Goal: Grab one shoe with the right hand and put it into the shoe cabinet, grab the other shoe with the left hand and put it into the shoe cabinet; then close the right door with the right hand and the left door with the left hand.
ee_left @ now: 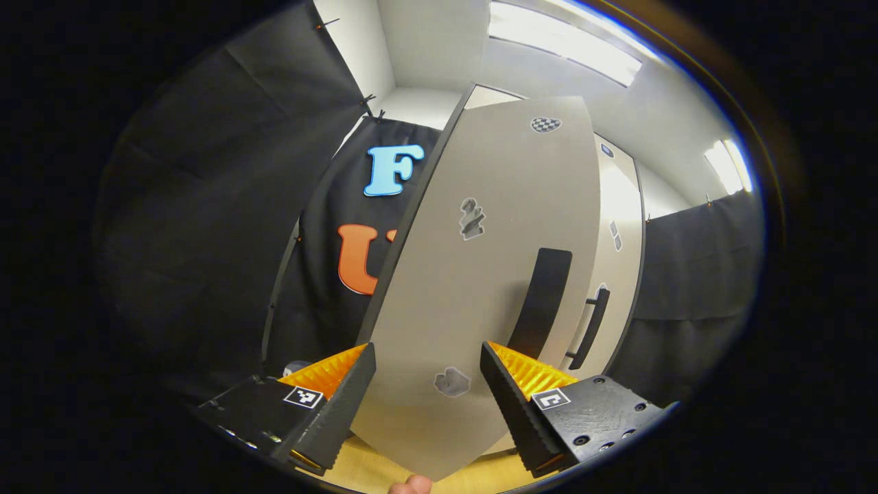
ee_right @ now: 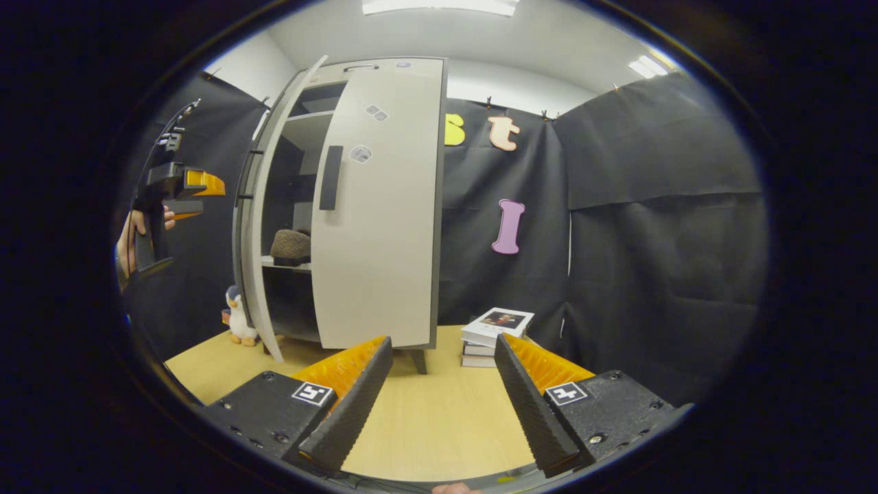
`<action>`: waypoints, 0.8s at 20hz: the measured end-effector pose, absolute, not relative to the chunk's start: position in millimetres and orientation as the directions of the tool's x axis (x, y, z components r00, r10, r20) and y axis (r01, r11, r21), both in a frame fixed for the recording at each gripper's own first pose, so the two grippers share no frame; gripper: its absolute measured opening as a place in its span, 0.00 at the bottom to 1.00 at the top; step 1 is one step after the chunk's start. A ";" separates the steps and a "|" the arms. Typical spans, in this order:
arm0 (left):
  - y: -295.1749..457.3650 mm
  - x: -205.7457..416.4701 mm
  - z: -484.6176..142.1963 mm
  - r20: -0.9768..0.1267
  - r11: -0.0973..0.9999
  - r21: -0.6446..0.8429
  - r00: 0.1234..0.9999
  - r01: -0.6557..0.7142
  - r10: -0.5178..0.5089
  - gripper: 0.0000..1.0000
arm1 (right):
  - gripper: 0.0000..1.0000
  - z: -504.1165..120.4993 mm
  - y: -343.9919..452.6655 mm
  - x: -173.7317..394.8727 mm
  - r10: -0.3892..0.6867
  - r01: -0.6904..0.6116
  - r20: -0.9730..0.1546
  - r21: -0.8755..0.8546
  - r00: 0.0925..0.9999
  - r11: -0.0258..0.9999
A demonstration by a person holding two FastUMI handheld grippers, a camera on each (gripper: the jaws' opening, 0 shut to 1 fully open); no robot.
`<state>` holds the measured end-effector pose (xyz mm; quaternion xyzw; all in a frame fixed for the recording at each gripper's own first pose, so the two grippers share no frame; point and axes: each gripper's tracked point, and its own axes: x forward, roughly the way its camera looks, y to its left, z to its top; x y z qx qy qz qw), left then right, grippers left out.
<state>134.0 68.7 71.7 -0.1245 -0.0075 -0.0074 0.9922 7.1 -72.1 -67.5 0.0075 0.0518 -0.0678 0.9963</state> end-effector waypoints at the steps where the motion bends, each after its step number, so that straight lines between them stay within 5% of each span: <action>1: 68.4 128.1 70.5 0.016 0.971 -0.238 1.000 0.011 -0.008 0.94 | 0.98 -68.1 -71.0 7.0 -0.133 0.135 -0.107 0.009 0.985 0.991; 16: 46.9 42.8 50.6 0.022 0.989 -0.135 0.998 -0.053 0.057 0.94 | 0.99 -74.7 -36.5 15.2 -0.044 0.047 -0.143 0.018 0.989 0.999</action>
